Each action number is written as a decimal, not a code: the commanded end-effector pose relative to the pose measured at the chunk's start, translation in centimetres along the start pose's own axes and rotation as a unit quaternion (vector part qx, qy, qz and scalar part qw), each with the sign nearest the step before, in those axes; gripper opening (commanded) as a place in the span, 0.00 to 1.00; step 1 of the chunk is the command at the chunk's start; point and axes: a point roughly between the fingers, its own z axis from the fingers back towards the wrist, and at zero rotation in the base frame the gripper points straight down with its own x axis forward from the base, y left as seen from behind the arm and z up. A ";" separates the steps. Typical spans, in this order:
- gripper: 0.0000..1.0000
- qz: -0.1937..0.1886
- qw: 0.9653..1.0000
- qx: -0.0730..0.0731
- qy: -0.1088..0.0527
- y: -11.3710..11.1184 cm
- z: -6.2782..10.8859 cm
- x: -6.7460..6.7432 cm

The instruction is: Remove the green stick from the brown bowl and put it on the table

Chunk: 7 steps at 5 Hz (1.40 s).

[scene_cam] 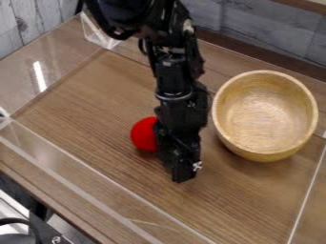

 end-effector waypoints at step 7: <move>0.00 -0.001 0.998 0.018 -0.068 -2.5 2.8 0.1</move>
